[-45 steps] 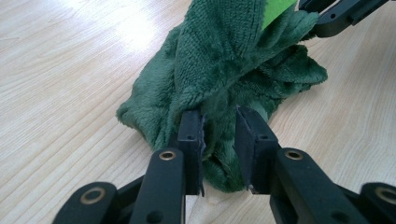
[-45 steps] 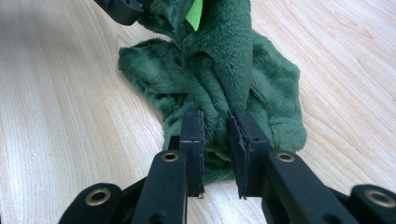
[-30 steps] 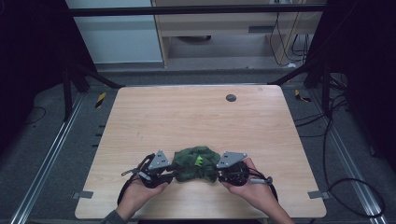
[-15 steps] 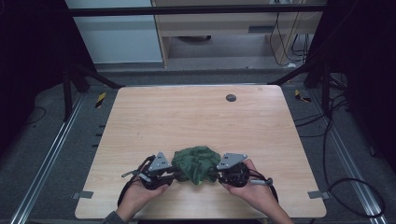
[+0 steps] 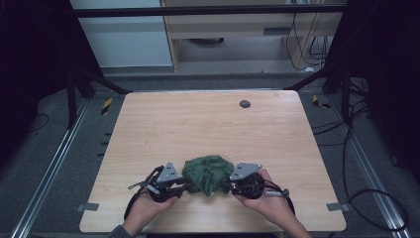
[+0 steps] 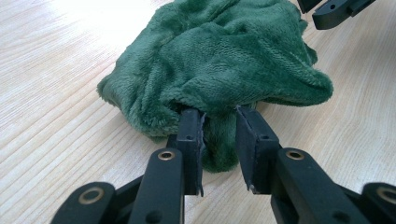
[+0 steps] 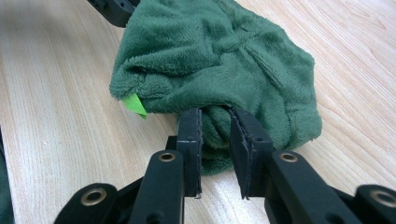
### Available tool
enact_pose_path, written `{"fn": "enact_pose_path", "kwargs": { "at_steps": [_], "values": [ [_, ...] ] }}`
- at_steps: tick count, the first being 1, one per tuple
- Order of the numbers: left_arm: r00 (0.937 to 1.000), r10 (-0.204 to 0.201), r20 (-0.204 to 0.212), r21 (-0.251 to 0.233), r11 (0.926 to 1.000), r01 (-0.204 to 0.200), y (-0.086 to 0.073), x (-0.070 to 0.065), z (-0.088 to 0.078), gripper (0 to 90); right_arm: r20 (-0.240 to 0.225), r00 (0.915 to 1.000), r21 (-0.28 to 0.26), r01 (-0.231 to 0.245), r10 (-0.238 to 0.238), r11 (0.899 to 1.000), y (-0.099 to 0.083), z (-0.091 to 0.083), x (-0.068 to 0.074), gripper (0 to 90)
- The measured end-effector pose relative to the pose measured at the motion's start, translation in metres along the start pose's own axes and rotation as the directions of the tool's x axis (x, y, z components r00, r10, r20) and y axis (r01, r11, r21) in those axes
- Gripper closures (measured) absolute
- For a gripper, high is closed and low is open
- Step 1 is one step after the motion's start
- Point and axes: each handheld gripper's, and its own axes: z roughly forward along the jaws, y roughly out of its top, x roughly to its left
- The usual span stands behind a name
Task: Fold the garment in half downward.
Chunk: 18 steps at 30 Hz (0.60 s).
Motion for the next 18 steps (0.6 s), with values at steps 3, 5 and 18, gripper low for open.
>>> {"fn": "enact_pose_path", "kwargs": {
  "at_steps": [3,5,18],
  "values": [
    [1.0000,-0.002,0.002,-0.001,1.0000,0.002,-0.0006,-0.0003,-0.0003,71.4,0.001,1.0000,0.001,0.000,0.000,1.000,-0.0005,-0.0005,0.0004,72.4],
    [1.0000,-0.002,0.003,-0.001,1.0000,0.002,-0.0010,-0.0007,-0.0008,71.3,0.001,1.0000,0.003,-0.001,0.001,1.000,-0.0007,-0.0012,0.0005,71.9],
    [1.0000,-0.002,0.004,0.000,1.0000,0.002,-0.0040,-0.0037,-0.0023,68.9,0.012,0.9998,0.009,-0.013,0.013,1.000,-0.0046,-0.0032,0.0012,62.3]
  ]
}}
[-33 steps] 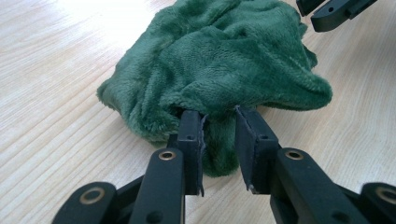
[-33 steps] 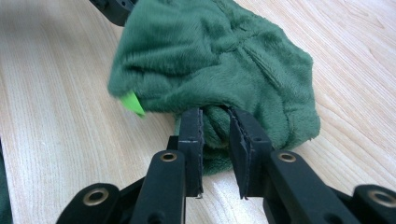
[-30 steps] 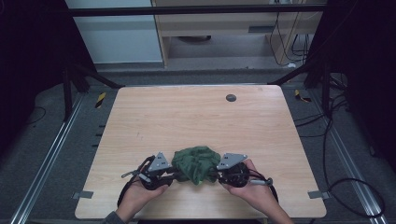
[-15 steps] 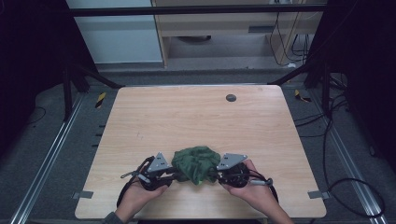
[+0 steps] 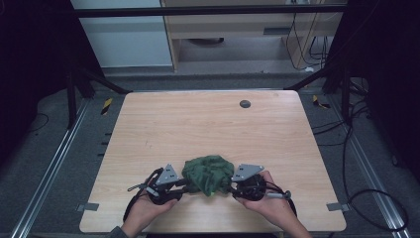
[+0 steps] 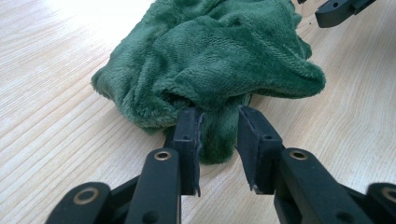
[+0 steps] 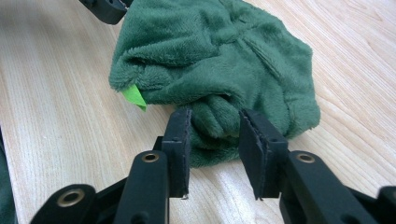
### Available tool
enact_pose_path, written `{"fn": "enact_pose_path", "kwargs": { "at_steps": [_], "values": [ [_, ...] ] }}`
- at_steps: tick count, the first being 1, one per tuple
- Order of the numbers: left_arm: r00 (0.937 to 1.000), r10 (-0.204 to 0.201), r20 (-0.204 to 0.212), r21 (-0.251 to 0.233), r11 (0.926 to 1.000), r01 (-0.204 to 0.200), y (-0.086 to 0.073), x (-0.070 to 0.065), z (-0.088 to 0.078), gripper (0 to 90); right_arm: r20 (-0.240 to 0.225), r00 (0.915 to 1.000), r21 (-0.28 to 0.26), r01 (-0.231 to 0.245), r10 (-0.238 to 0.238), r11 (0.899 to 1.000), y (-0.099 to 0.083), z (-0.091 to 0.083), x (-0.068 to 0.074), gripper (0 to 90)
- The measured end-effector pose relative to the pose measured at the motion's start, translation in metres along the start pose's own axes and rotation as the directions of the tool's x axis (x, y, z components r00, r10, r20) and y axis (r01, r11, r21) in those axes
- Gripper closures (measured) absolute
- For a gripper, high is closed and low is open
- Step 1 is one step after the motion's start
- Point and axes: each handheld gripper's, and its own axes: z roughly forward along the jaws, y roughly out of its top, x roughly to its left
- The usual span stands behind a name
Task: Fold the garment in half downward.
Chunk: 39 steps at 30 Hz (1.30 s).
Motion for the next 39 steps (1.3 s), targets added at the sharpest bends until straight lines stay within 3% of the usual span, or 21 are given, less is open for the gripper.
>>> {"fn": "enact_pose_path", "kwargs": {
  "at_steps": [7,12,18,24,27,32,39],
  "values": [
    [1.0000,0.001,-0.004,0.000,1.0000,-0.001,0.000,-0.001,-0.002,64.6,0.011,0.9998,0.005,-0.014,0.014,1.000,-0.003,-0.002,-0.001,54.1],
    [0.9999,0.000,-0.016,0.001,1.0000,0.000,-0.001,-0.002,-0.005,57.2,0.015,0.9995,0.005,-0.027,0.026,1.000,-0.005,-0.004,-0.003,43.6],
    [0.9991,-0.024,-0.036,0.012,0.9996,0.024,-0.002,0.000,-0.011,34.0,0.042,0.9976,-0.007,-0.055,0.055,0.998,-0.009,-0.011,-0.008,25.8],
    [0.9967,-0.056,-0.060,0.014,0.9983,0.057,-0.006,0.007,-0.018,14.6,0.072,0.9933,0.003,-0.090,0.090,0.996,-0.016,-0.019,-0.017,14.3],
    [0.9956,-0.063,-0.069,0.023,0.9976,0.065,-0.009,0.012,-0.020,12.6,0.081,0.9915,0.004,-0.103,0.102,0.995,-0.019,-0.021,-0.020,13.0],
    [0.9929,-0.081,-0.087,0.039,0.9956,0.085,-0.015,0.023,-0.024,10.0,0.102,0.9822,0.030,-0.161,0.158,0.986,-0.029,-0.025,-0.034,8.7],
    [0.9903,-0.095,-0.102,0.068,0.9925,0.102,-0.027,0.039,-0.030,9.1,0.116,0.9755,0.042,-0.193,0.187,0.980,-0.041,-0.030,-0.048,7.0]
  ]
}}
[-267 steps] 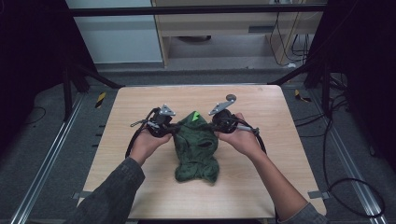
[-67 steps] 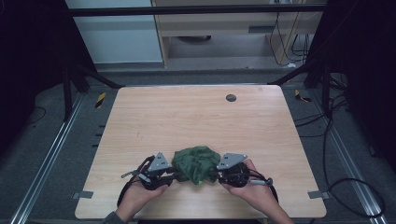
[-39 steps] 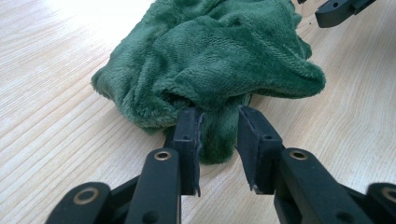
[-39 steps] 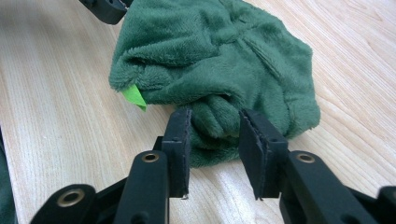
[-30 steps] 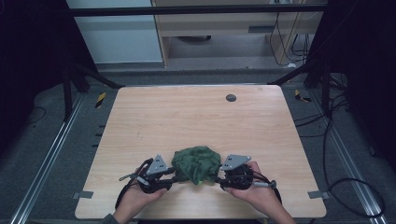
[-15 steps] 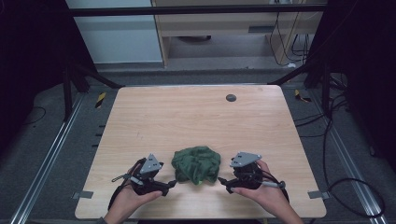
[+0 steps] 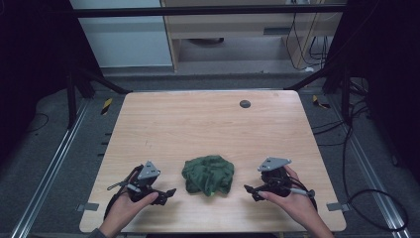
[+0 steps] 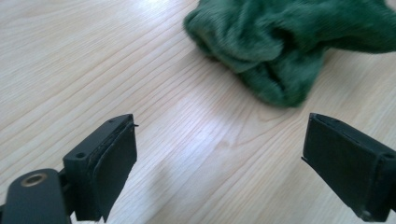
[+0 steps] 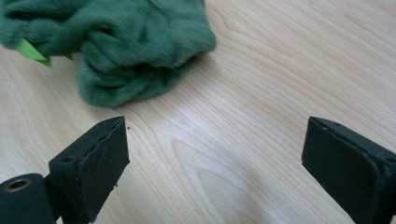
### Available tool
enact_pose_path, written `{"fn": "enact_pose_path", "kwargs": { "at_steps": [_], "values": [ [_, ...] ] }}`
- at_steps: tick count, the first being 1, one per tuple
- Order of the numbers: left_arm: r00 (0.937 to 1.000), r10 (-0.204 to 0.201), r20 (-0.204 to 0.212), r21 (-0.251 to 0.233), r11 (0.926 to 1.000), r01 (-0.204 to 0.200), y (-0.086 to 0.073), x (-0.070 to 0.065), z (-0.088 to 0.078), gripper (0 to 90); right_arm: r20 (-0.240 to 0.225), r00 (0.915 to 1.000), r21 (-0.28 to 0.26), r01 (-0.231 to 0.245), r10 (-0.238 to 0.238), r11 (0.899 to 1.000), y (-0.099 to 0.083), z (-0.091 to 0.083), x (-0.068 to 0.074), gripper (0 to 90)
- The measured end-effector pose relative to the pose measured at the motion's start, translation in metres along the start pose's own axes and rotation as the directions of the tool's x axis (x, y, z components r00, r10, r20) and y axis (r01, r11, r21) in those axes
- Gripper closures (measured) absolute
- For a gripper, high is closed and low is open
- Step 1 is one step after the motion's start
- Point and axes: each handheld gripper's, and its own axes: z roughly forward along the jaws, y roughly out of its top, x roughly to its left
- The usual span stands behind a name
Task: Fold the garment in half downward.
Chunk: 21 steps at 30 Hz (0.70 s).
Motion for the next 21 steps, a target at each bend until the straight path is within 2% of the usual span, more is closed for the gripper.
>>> {"fn": "enact_pose_path", "kwargs": {
  "at_steps": [11,21],
  "values": [
    [0.9969,-0.047,-0.063,0.023,0.9986,0.048,-0.022,0.038,-0.014,7.8,0.039,0.9980,0.028,-0.050,0.049,0.998,-0.014,-0.001,-0.026,6.7],
    [0.9910,-0.079,-0.108,0.032,0.9960,0.083,-0.030,0.062,-0.015,7.6,0.063,0.9940,0.043,-0.092,0.090,0.995,-0.021,0.005,-0.044,7.5]
  ]
}}
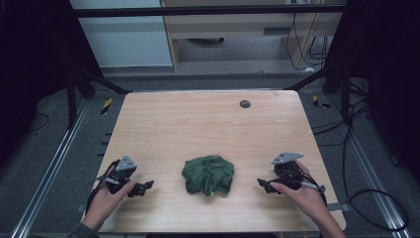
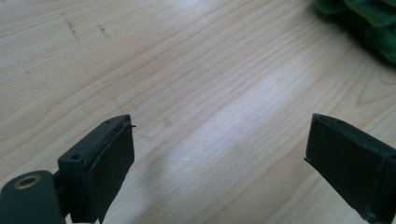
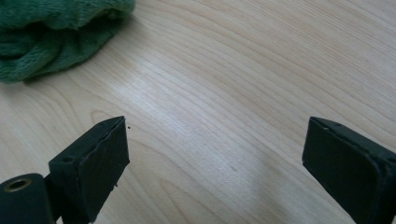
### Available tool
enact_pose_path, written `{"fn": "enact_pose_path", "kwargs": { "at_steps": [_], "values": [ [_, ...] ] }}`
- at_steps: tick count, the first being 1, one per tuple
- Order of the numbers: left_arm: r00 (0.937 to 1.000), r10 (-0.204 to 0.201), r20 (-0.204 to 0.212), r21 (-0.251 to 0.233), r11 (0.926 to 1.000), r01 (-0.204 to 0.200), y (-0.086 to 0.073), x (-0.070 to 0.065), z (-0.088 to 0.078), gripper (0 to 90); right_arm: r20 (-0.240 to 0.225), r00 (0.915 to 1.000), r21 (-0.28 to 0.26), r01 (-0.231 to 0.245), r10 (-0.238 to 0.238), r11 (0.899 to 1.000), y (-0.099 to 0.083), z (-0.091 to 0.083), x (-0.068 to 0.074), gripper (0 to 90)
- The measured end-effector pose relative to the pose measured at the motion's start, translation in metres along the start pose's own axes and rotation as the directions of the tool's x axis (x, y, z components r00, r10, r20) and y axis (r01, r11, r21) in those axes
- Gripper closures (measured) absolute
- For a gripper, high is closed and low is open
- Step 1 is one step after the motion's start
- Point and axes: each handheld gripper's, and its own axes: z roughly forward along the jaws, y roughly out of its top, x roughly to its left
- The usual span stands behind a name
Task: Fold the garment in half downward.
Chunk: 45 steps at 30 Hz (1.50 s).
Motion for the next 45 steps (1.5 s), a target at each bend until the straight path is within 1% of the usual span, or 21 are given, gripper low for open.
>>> {"fn": "enact_pose_path", "kwargs": {
  "at_steps": [1,5,9,12,14,15,16,18,20,21,22,24,26,28,31,33,35,38,42,44,45],
  "values": [
    [0.9999,-0.003,-0.010,-0.001,1.0000,0.003,0.000,0.004,0.002,7.6,0.001,1.0000,0.001,-0.002,0.002,1.000,0.000,0.001,-0.002,7.6],
    [0.9995,-0.012,-0.029,-0.002,0.9999,0.012,0.002,0.012,0.006,7.6,0.015,0.9997,0.002,-0.017,0.017,1.000,0.000,0.006,-0.009,7.9],
    [0.9991,-0.014,-0.041,-0.009,0.9999,0.014,0.005,0.017,0.010,7.6,0.034,0.9991,0.005,-0.025,0.025,1.000,0.000,0.012,-0.014,8.1],
    [0.9984,-0.027,-0.050,-0.035,0.9991,0.025,0.007,0.020,0.013,7.6,0.044,0.9982,-0.004,-0.040,0.041,0.999,0.001,0.015,-0.017,8.1],
    [0.9981,-0.028,-0.055,-0.039,0.9989,0.026,0.008,0.023,0.016,7.6,0.062,0.9964,-0.010,-0.056,0.057,0.998,0.003,0.020,-0.022,7.9],
    [0.9979,-0.031,-0.057,-0.038,0.9989,0.029,0.009,0.024,0.018,7.6,0.062,0.9964,-0.010,-0.056,0.057,0.998,0.003,0.020,-0.022,7.9],
    [0.9972,-0.037,-0.064,-0.054,0.9980,0.034,0.009,0.027,0.021,7.6,0.073,0.9951,-0.018,-0.065,0.067,0.998,0.004,0.022,-0.025,7.8],
    [0.9971,-0.040,-0.064,-0.056,0.9978,0.037,0.009,0.028,0.022,7.5,0.078,0.9940,-0.023,-0.076,0.077,0.997,0.005,0.024,-0.027,7.7],
    [0.9967,-0.048,-0.065,-0.058,0.9973,0.045,0.009,0.030,0.025,7.5,0.089,0.9906,-0.035,-0.101,0.104,0.994,0.006,0.026,-0.031,7.6],
    [0.9965,-0.047,-0.068,-0.061,0.9972,0.043,0.010,0.030,0.026,7.6,0.097,0.9898,-0.036,-0.101,0.104,0.994,0.006,0.028,-0.032,7.6],
    [0.9954,-0.053,-0.080,-0.068,0.9965,0.048,0.010,0.031,0.028,7.5,0.114,0.9858,-0.032,-0.120,0.123,0.992,0.006,0.031,-0.034,7.6],
    [0.9956,-0.050,-0.079,-0.069,0.9966,0.045,0.010,0.032,0.030,7.5,0.120,0.9844,-0.029,-0.126,0.128,0.992,0.006,0.032,-0.035,7.6],
    [0.9951,-0.057,-0.081,-0.073,0.9960,0.051,0.011,0.033,0.035,7.5,0.149,0.9777,-0.021,-0.147,0.148,0.989,0.005,0.037,-0.038,6.8],
    [0.9953,-0.057,-0.078,-0.068,0.9964,0.051,0.010,0.034,0.037,7.5,0.152,0.9760,-0.033,-0.152,0.156,0.988,0.004,0.039,-0.040,7.1],
    [0.9940,-0.079,-0.075,-0.066,0.9950,0.074,0.009,0.034,0.042,7.5,0.164,0.9701,-0.055,-0.173,0.179,0.983,0.005,0.040,-0.042,7.8],
    [0.9927,-0.098,-0.070,-0.067,0.9934,0.093,0.008,0.035,0.046,7.5,0.172,0.9685,-0.067,-0.171,0.180,0.983,0.004,0.042,-0.041,5.5],
    [0.9922,-0.093,-0.083,-0.079,0.9931,0.087,0.008,0.035,0.049,5.8,0.172,0.9676,-0.082,-0.172,0.184,0.982,0.004,0.045,-0.040,3.4],
    [0.9926,-0.077,-0.095,-0.062,0.9956,0.071,0.009,0.033,0.051,4.6,0.177,0.9666,-0.085,-0.173,0.186,0.981,0.005,0.047,-0.040,2.2],
    [0.9901,-0.089,-0.108,-0.055,0.9950,0.083,0.010,0.032,0.053,1.0,0.184,0.9651,-0.084,-0.173,0.186,0.981,0.006,0.048,-0.040,1.4],
    [0.9889,-0.096,-0.113,-0.055,0.9944,0.090,0.010,0.032,0.053,0.0,0.201,0.9569,-0.088,-0.195,0.210,0.977,0.007,0.050,-0.038,1.1],
    [0.9889,-0.097,-0.113,-0.055,0.9943,0.091,0.010,0.032,0.053,0.0,0.201,0.9569,-0.088,-0.195,0.210,0.977,0.007,0.050,-0.038,1.1]
  ]
}}
